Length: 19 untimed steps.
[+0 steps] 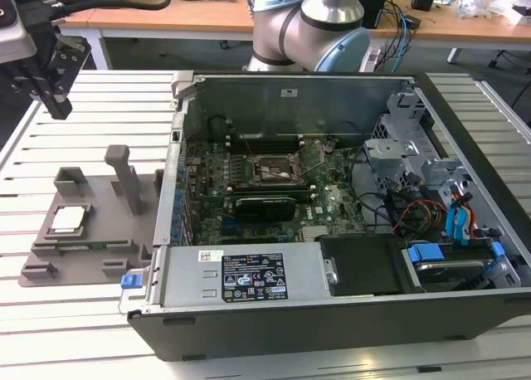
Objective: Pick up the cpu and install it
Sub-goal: 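Reach for the cpu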
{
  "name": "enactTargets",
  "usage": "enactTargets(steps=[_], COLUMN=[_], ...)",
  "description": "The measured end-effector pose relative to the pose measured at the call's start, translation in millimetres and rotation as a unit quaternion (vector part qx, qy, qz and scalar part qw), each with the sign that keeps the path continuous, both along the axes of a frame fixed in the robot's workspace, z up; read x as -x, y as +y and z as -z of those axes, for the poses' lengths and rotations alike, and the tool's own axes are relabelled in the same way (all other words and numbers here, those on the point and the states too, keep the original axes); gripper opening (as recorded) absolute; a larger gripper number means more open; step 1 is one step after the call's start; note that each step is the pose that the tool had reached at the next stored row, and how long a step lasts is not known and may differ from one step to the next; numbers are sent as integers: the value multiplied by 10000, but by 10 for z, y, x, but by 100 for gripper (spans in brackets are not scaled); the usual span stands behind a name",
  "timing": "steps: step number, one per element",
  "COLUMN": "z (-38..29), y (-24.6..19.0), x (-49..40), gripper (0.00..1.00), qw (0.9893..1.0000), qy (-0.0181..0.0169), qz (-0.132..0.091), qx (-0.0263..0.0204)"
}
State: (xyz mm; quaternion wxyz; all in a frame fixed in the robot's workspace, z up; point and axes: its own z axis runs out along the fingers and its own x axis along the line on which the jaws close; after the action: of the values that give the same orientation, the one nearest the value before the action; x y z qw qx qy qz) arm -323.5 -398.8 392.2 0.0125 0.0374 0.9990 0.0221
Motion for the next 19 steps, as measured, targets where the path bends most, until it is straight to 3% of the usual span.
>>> enactTargets(steps=[19], z=[3], y=[0], x=[328], gripper=[11], qw=[10000], qy=[0], qz=[0], qx=[0])
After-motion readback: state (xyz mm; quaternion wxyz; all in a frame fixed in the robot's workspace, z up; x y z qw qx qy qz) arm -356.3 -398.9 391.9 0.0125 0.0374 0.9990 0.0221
